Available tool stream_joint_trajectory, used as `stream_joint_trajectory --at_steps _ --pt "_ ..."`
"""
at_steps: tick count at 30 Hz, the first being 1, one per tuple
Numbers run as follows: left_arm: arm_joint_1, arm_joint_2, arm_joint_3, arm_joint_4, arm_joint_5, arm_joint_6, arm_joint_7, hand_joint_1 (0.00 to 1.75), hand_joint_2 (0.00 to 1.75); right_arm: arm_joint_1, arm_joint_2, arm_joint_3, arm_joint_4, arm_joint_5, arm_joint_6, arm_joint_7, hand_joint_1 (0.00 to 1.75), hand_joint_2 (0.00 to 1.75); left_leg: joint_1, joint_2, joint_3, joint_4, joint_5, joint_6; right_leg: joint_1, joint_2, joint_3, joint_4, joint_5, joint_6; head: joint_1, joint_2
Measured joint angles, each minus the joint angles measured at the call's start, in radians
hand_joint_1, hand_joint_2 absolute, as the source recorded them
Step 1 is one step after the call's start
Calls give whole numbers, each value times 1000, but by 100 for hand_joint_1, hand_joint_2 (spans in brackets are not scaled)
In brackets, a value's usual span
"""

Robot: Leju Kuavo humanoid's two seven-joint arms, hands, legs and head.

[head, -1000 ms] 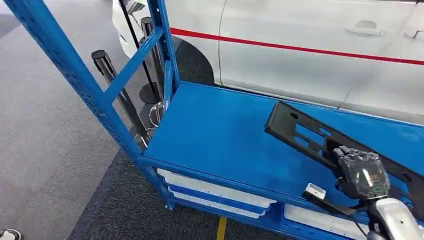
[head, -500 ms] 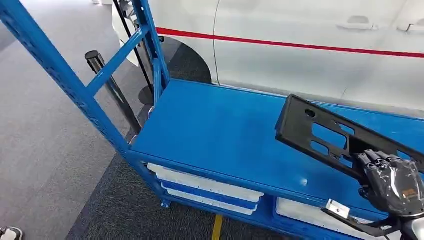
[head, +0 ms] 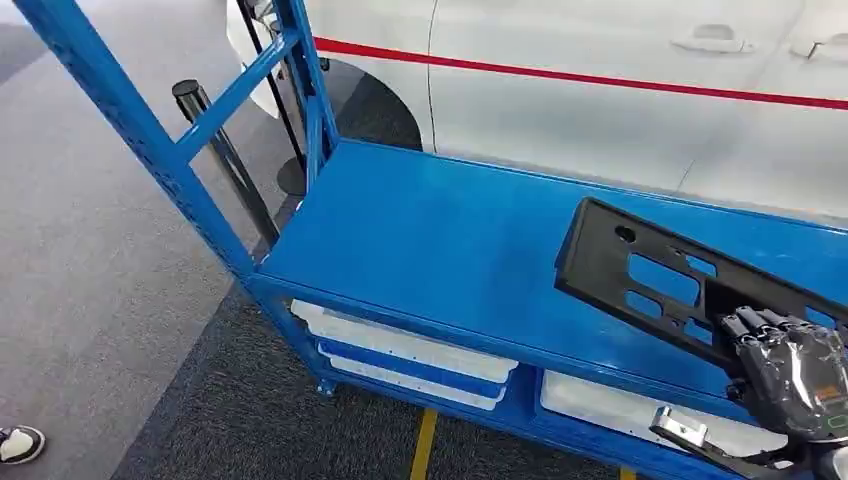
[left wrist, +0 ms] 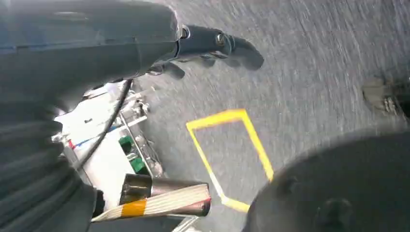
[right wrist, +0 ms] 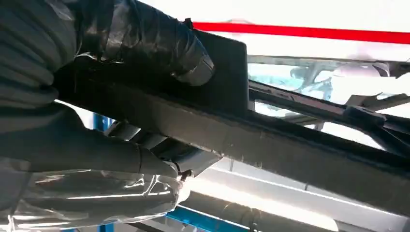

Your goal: Take the parts from the cabinet and place them on the table.

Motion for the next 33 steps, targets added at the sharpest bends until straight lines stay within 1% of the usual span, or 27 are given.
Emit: stream_joint_trajectory --at_steps 1,2,3,4,5,6,7,9,10,11,12,15,16,18,19,20,21,22,23,25,26,27,28,30,31,32,33 --pt "1 -9 -1 1 0 -6 8 0 175 14 -5 0 0 -3 3 -1 175 175 -7 -3 0 -17 40 -6 -13 -3 9 -25 28 10 -3 0" --pt "5 -10 -2 1 -1 -7 11 0 175 25 -14 -1 -3 -9 5 1 175 175 -6 -2 -3 -58 82 0 -10 -3 12 -55 59 19 -4 0" --pt "5 -14 -2 1 -2 -9 12 0 175 31 -23 -9 -6 -16 15 4 175 175 9 6 -29 -89 135 -12 -13 -1 -13 23 -82 31 -1 0" --pt "7 -16 -3 1 -2 -10 13 0 175 32 -23 -10 -6 -18 18 5 175 175 13 8 -44 -86 145 -19 -18 -2 -23 87 -136 38 0 0" --pt "9 -18 -3 1 -2 -10 13 0 175 35 -24 -10 -6 -19 23 6 175 175 15 10 -61 -82 155 -23 -23 -2 -33 155 -167 46 0 0" --pt "9 -20 -3 1 -2 -11 13 0 175 38 -25 -10 -6 -20 27 5 175 175 20 12 -83 -72 164 -30 -29 -2 -35 211 -161 55 0 0" --pt "9 -24 -3 1 -2 -11 13 0 175 40 -26 -10 -6 -21 29 6 175 175 26 13 -106 -59 171 -36 -35 -2 -20 223 -129 65 0 0" --pt "10 -27 -3 1 -2 -13 13 0 175 41 -30 -13 -8 -22 29 6 175 175 40 14 -153 -23 178 -49 -50 -4 65 140 -63 90 0 0" --pt "9 -28 -3 1 -2 -13 13 0 175 40 -32 -16 -11 -23 29 6 175 175 45 14 -176 1 178 -57 -60 -6 125 62 -66 100 0 0" --pt "9 -22 -3 2 -2 -13 13 0 175 38 -31 -18 -13 -23 30 6 175 175 43 12 -199 24 176 -68 -52 -4 169 -6 -127 111 2 0" --pt "10 -25 -3 2 -2 -13 13 0 175 42 -36 -19 -20 -24 30 7 175 175 42 12 -206 39 176 -72 -46 0 172 -19 -139 78 -4 0" --pt "14 -27 -3 2 -2 -13 13 0 175 51 -39 -23 -25 -27 37 8 175 175 40 8 -214 41 198 -87 -47 -6 149 -17 -127 43 -6 0" --pt "15 -27 -3 2 -2 -13 13 0 175 49 -40 -23 -27 -28 39 10 175 175 45 7 -220 50 185 -95 -50 -11 140 -20 -115 29 -6 0" --pt "15 -28 -3 2 -3 -13 13 0 175 52 -41 -26 -35 -28 43 11 175 175 51 7 -246 123 71 -111 -49 -11 115 -20 -93 16 -7 0" --pt "15 -28 -3 2 -3 -13 13 0 175 52 -41 -27 -38 -28 43 11 175 175 55 7 -260 192 14 -117 -48 -11 104 -20 -82 15 -7 0" --pt "14 -28 -3 2 -3 -13 13 0 175 53 -41 -29 -39 -28 43 12 175 175 57 7 -271 258 -21 -120 -48 -10 90 -19 -71 15 -7 0" --pt "14 -28 -3 2 -3 -13 12 0 175 53 -41 -29 -39 -28 44 12 175 175 58 7 -273 308 -31 -121 -48 -10 75 -18 -59 16 -7 0" --pt "13 -29 -3 2 -3 -13 12 0 175 55 -41 -29 -39 -28 44 13 175 175 59 7 -259 318 -14 -121 -48 -11 61 -18 -48 18 -7 0" --pt "13 -30 -3 2 -3 -13 11 0 175 56 -41 -29 -39 -28 44 13 175 175 59 7 -228 293 18 -118 -47 -11 48 -18 -38 20 -7 0" --pt "11 -30 -4 2 -3 -13 10 0 175 56 -41 -31 -41 -28 45 15 175 175 57 5 -103 135 76 -101 -45 -10 24 -19 -14 25 -7 0" --pt "9 -29 -4 2 -4 -13 9 0 175 56 -42 -34 -46 -28 47 17 175 175 54 3 -28 37 56 -88 -46 -11 21 -19 -5 27 -7 0" --pt "10 -28 -4 2 -5 -11 9 0 175 59 -43 -39 -50 -28 47 18 175 175 46 5 9 -37 31 -89 -44 -10 19 -21 5 36 -7 0" --pt "10 -28 -4 2 -6 -10 9 0 175 59 -43 -42 -51 -28 48 19 175 175 46 4 -3 -21 44 -93 -48 -14 25 -33 17 43 -5 0" --pt "9 -28 -4 2 -11 -9 8 0 175 60 -44 -44 -55 -28 50 21 175 175 39 4 -11 -33 64 -83 -52 -15 29 -55 45 59 -10 0" --pt "10 -28 -4 2 -12 -9 8 0 175 67 -46 -46 -55 -30 50 21 175 175 49 4 -17 -57 92 -76 -50 -15 25 -59 49 65 -10 0" --pt "9 -30 -4 2 -13 -9 8 0 175 69 -48 -49 -55 -30 51 21 175 175 48 11 -29 -61 109 -70 -50 -11 17 -44 3 62 -10 0" --pt "9 -30 -4 2 -13 -9 8 0 175 70 -49 -51 -55 -31 53 21 175 175 46 12 -46 -62 122 -59 -47 -10 6 -3 -66 58 -9 0"
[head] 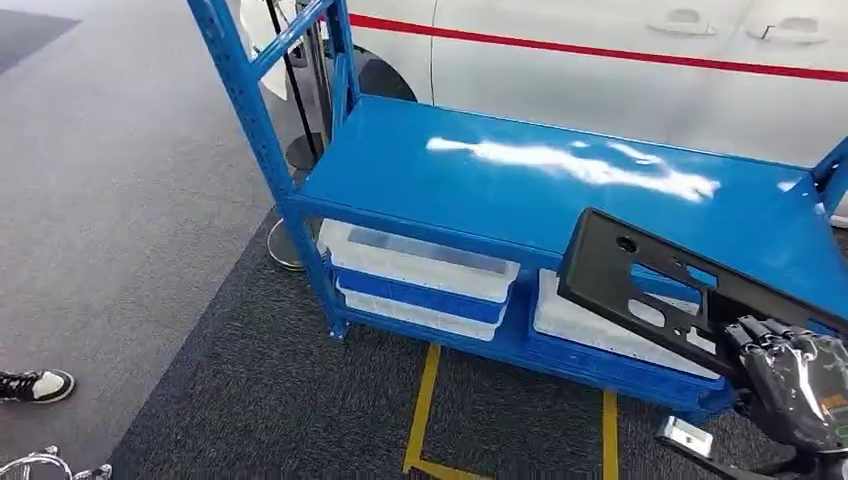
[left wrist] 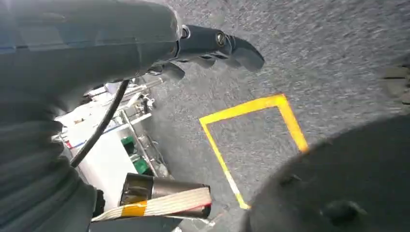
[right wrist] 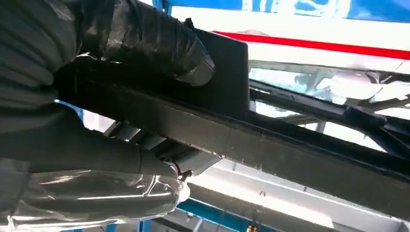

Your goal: Take the parts from the cabinet and place them on the table.

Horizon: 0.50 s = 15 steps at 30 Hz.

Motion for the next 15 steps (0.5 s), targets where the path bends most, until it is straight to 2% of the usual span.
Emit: stream_joint_trajectory --at_steps 1,2,3,4,5,6,7,8,9,10,11,12,13,14,15 --pt "2 0 0 0 -1 0 0 0 175 2 0 -3 0 -1 1 2 175 175 -1 1 -15 2 11 3 2 2 -10 60 -66 0 0 0" --pt "3 0 0 0 -1 0 0 0 175 7 0 -7 0 -2 1 3 175 175 -4 3 -31 3 23 5 5 3 -19 130 -115 1 0 0" --pt "3 -1 0 0 -2 0 0 0 175 12 0 -11 0 -2 3 3 175 175 -6 3 -51 8 38 6 7 4 -26 201 -135 3 0 0" --pt "3 -1 0 0 -3 0 0 0 175 17 0 -15 0 -3 5 3 175 175 -8 3 -73 14 50 5 8 3 -20 240 -112 4 0 0" --pt "4 -2 0 0 -3 0 0 0 175 20 0 -18 0 -3 7 4 175 175 -8 3 -95 24 60 3 9 3 2 238 -73 4 0 0" --pt "3 -2 0 0 -3 0 0 0 175 21 0 -21 0 -3 8 3 175 175 -8 3 -119 36 68 1 9 3 44 200 -32 3 0 0" --pt "4 -3 0 0 -3 0 0 0 175 21 0 -24 0 -3 8 4 175 175 -8 3 -139 50 73 -3 9 3 101 133 -14 1 0 0" --pt "3 -3 0 0 -3 0 0 0 175 20 0 -28 -2 -3 8 6 175 175 -8 3 -155 67 77 -6 10 3 170 41 -39 -4 0 0" --pt "3 -3 0 0 -3 0 -1 0 175 20 0 -32 -6 -1 9 8 175 175 -13 1 -170 83 80 -11 19 2 221 -46 -89 -7 0 0" --pt "6 -3 0 0 -3 0 -1 0 175 25 1 -34 -9 2 9 13 175 175 -14 0 -170 84 87 -16 19 1 219 -49 -95 -16 -3 0" --pt "7 -3 0 0 -3 -1 -1 0 175 26 1 -35 -11 4 9 15 175 175 -13 1 -171 84 93 -21 21 2 212 -52 -92 -20 -1 0" --pt "8 -3 0 0 -3 -1 -2 0 175 27 1 -36 -13 7 10 17 175 175 -11 1 -172 81 105 -26 23 2 207 -50 -84 -28 -1 0" --pt "11 0 0 0 -3 -1 -2 0 175 29 3 -36 -14 10 10 18 175 175 -17 -2 -176 79 114 -33 12 -1 199 -57 -70 -38 -1 0" --pt "12 2 0 1 -3 -1 -4 0 175 26 5 -36 -16 11 10 19 175 175 -11 -6 -184 91 86 -40 10 -8 189 -58 -57 -45 0 0" --pt "11 1 0 1 -3 -1 -3 0 175 27 6 -36 -18 12 10 21 175 175 -9 -6 -196 124 22 -49 8 -7 173 -58 -44 -54 -2 0"
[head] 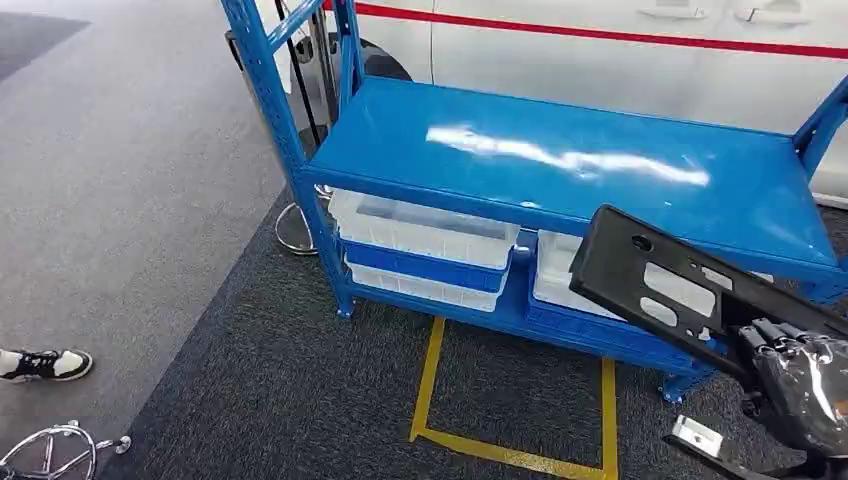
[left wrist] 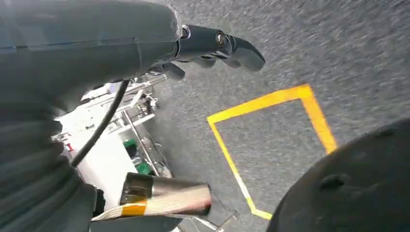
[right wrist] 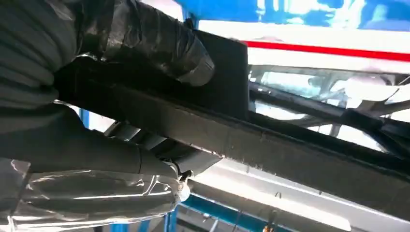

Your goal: Take the parts from the cabinet and place them on the table.

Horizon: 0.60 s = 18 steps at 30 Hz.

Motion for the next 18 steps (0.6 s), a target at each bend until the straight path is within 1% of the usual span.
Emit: stream_joint_trajectory --at_steps 1,2,3,4,5,6,7,8,9,10,11,12,13,14,15,16,17,18 --pt "0 0 0 0 0 0 0 0 175 2 1 0 -2 0 0 0 175 175 6 0 -14 62 -73 -9 -1 0 -16 0 13 0 -1 0" --pt "0 0 0 0 0 0 0 0 175 3 2 0 -3 0 0 0 175 175 12 0 -26 131 -123 -16 -1 0 -32 1 26 0 -1 0" --pt "0 0 0 0 0 0 0 0 175 3 3 0 -3 0 0 0 175 175 18 0 -34 199 -152 -22 -1 0 -50 2 40 2 -1 0" --pt "0 0 0 0 0 0 0 0 175 4 4 0 -3 1 0 0 175 175 22 0 -32 240 -146 -26 -2 0 -64 4 52 5 -1 0" --pt "-1 0 0 0 0 0 0 0 175 5 5 0 -3 1 0 0 175 175 26 0 -14 245 -115 -29 -3 0 -81 7 64 8 -1 0" --pt "-1 0 0 0 0 0 -1 0 175 6 6 0 -3 6 1 2 175 175 29 0 27 208 -70 -31 -6 0 -100 11 75 12 -1 0" --pt "-1 0 0 0 0 0 -3 0 175 6 8 0 -3 12 1 6 175 175 31 0 86 134 -39 -30 -8 0 -115 14 85 17 -1 0" --pt "-1 0 0 0 -1 0 -4 0 175 5 10 0 -5 17 2 9 175 175 31 -2 155 42 -37 -27 -9 0 -123 16 94 21 -1 0" --pt "-1 2 -1 0 -1 0 -5 0 175 5 11 0 -8 21 2 12 175 175 28 -6 229 -59 -73 -22 -9 -1 -127 17 101 28 -2 0" --pt "0 5 -1 0 -2 0 -6 0 175 3 14 0 -8 26 2 14 175 175 23 -7 255 -114 -89 -16 -9 -2 -127 15 111 36 -1 0" --pt "2 5 0 0 -2 0 -6 0 175 1 17 2 -8 30 2 15 175 175 19 -7 242 -103 -79 -13 -11 -4 -124 6 123 43 0 0" --pt "1 6 0 0 -2 0 -7 0 175 -2 20 4 -8 33 3 17 175 175 16 -7 237 -105 -74 -6 -14 -4 -124 -3 137 52 -2 0" --pt "2 8 0 0 -2 -1 -7 0 175 -3 22 7 -8 34 4 18 175 175 14 -6 229 -113 -58 5 -11 -3 -124 -13 151 63 0 0" --pt "2 8 0 0 -2 -1 -8 0 175 -3 23 10 -7 35 5 18 175 175 24 -2 222 -124 -38 17 -17 -1 -130 -5 136 63 0 0" --pt "2 8 0 0 -2 -3 -7 0 175 -5 24 11 -7 35 6 18 175 175 19 1 207 -126 -24 29 -15 2 -142 18 80 58 1 0" --pt "2 8 0 0 -2 -3 -8 0 175 -5 24 11 -7 36 6 18 175 175 16 4 190 -126 -12 40 -13 2 -155 69 12 54 1 0" --pt "4 8 0 0 -2 -4 -8 0 175 -7 26 12 -7 36 6 18 175 175 13 5 175 -123 -1 42 -11 3 -169 137 -48 54 2 0" --pt "5 8 0 0 -2 -5 -8 0 175 -7 27 12 -6 36 6 19 175 175 9 6 158 -120 13 45 -7 5 -183 218 -91 54 1 0"
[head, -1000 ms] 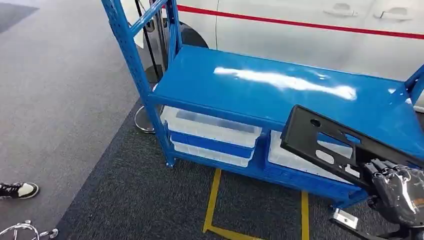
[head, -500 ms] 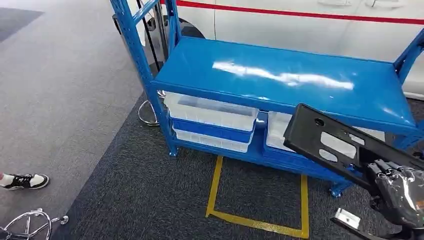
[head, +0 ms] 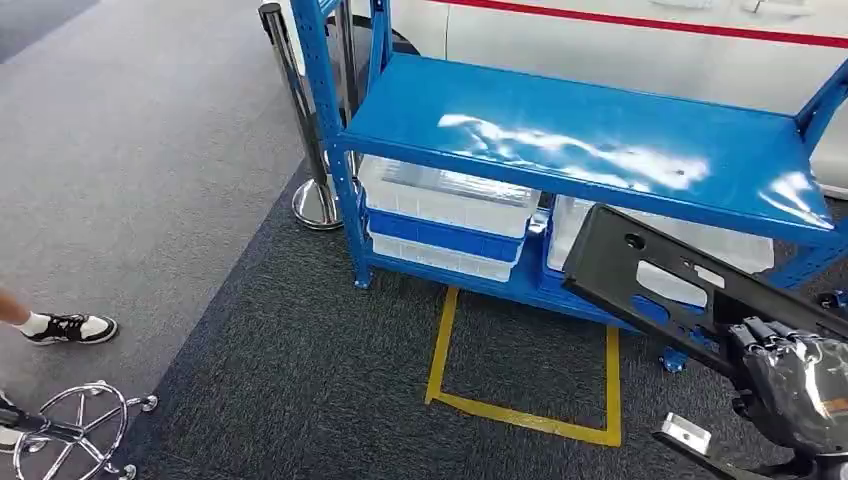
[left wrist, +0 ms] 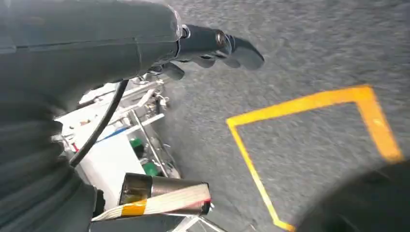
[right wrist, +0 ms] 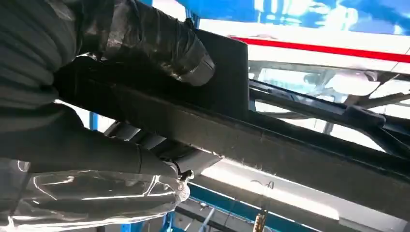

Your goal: Take the parts from the cabinet and place them on the table.

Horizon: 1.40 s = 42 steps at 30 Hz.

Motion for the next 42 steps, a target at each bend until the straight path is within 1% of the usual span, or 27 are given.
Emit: stream_joint_trajectory --at_steps 1,2,4,5,7,10,11,13,14,15,16,18,20,22,25,26,27,28,30,31,33,35,36,37,38,41,42 --pt "1 0 0 0 0 -2 -2 0 175 -1 0 1 0 -1 0 2 175 175 -4 0 -22 5 13 1 3 1 -5 59 0 0 0 0" --pt "2 0 0 0 0 -3 -3 0 175 -2 0 1 0 -3 0 4 175 175 -6 0 -44 13 24 0 4 2 6 81 33 -1 0 0" --pt "4 0 0 0 0 -7 -7 0 175 -8 0 1 0 -8 0 5 175 175 -8 0 -87 35 39 -3 9 2 79 13 109 -8 0 0" --pt "4 0 0 0 -1 -8 -8 0 175 -15 0 1 0 -10 1 4 175 175 -8 -1 -105 48 44 -6 11 2 140 -63 118 -12 0 0" --pt "6 0 0 0 -2 -9 -8 0 175 -34 0 1 0 -13 7 1 175 175 -13 0 -130 74 54 -15 21 4 239 -228 41 -22 -3 0" --pt "9 1 0 0 -3 -9 -8 0 175 -46 1 3 1 -15 11 0 175 175 -12 -2 -134 65 83 -29 26 2 218 -219 59 -38 -2 0" --pt "11 6 0 1 -3 -9 -8 0 175 -47 3 4 2 -16 11 -1 175 175 -14 -4 -140 69 83 -35 12 -3 207 -226 73 -48 -1 0" --pt "12 6 0 1 -3 -12 -8 0 175 -55 3 5 1 -23 11 2 175 175 -6 -8 -164 136 -31 -54 13 -8 181 -227 98 -64 -2 0" --pt "12 6 0 1 -3 -12 -8 0 175 -55 3 5 1 -29 11 5 175 175 0 -8 -177 204 -97 -62 13 -8 166 -227 111 -64 -3 0" --pt "12 6 0 1 -3 -13 -9 0 175 -55 2 3 0 -37 11 8 175 175 6 -7 -188 276 -144 -68 13 -8 149 -225 125 -63 -3 0" --pt "12 6 0 1 -3 -15 -8 0 175 -55 1 2 0 -44 12 10 175 175 10 -8 -192 333 -157 -73 13 -8 132 -223 138 -61 -3 0" --pt "12 6 0 1 -3 -20 -7 0 175 -53 -5 -3 -1 -55 18 10 175 175 18 -7 -158 352 -95 -79 10 -8 97 -217 161 -55 -4 0" --pt "10 6 0 1 -3 -24 -5 0 175 -46 -16 -16 -7 -60 26 10 175 175 21 -8 -48 222 -34 -77 8 -8 64 -210 183 -46 -5 0" --pt "9 8 0 1 -3 -25 -4 0 175 -40 -27 -34 -18 -63 27 9 175 175 12 -13 88 32 -89 -65 8 -8 53 -206 200 -35 -5 0" --pt "10 9 2 1 -3 -26 -2 0 175 -34 -34 -52 -26 -64 28 8 175 175 3 -13 76 7 -76 -49 -1 -10 52 -232 241 -12 -8 0" --pt "10 10 2 2 -3 -26 -1 0 175 -25 -37 -56 -27 -64 29 8 175 175 6 -10 68 -9 -55 -35 3 -8 49 -239 248 -3 -6 0" --pt "9 8 2 1 -3 -26 0 0 175 -18 -40 -59 -27 -65 29 8 175 175 10 -4 67 -15 -38 -23 -1 -2 39 -224 214 -5 -6 0" --pt "8 7 2 1 -3 -27 0 0 175 -15 -42 -64 -29 -66 31 9 175 175 8 -3 51 -17 -27 -10 1 -1 25 -184 152 -8 -5 0" --pt "9 6 2 1 -3 -27 0 0 175 -7 -42 -75 -30 -66 31 10 175 175 5 1 17 -8 -5 -1 3 3 -7 -39 32 -8 -3 0" --pt "9 5 3 1 -3 -27 0 0 175 2 -43 -81 -32 -66 31 11 175 175 3 1 -3 -2 5 -1 4 5 -17 32 8 -5 -3 0" --pt "9 5 3 1 -3 -27 0 0 175 15 -44 -85 -34 -66 35 11 175 175 3 1 -43 15 22 -5 4 5 3 74 53 -2 -3 0" --pt "9 5 3 1 -5 -27 2 0 175 24 -48 -93 -42 -67 40 11 175 175 5 1 -84 37 35 -11 1 5 88 -21 118 0 -3 0" --pt "9 5 3 1 -5 -27 2 0 175 27 -50 -100 -47 -69 43 11 175 175 4 1 -102 56 39 -17 -2 5 158 -112 113 1 -3 0" --pt "10 5 3 2 -6 -27 2 0 175 26 -50 -104 -50 -69 46 11 175 175 -2 0 -121 70 40 -22 3 5 206 -191 64 1 -3 0" --pt "12 6 3 2 -9 -26 2 0 175 33 -53 -110 -56 -69 47 12 175 175 -3 -1 -125 76 47 -28 7 9 209 -206 52 -12 -6 0" --pt "17 7 5 2 -16 -26 2 0 175 58 -58 -124 -63 -76 55 13 175 175 -8 -4 -136 75 73 -44 2 4 181 -202 69 -31 -5 0" --pt "17 9 5 2 -16 -26 2 0 175 61 -59 -130 -68 -79 57 14 175 175 -1 -4 -143 86 48 -50 0 1 172 -202 81 -40 -5 0"
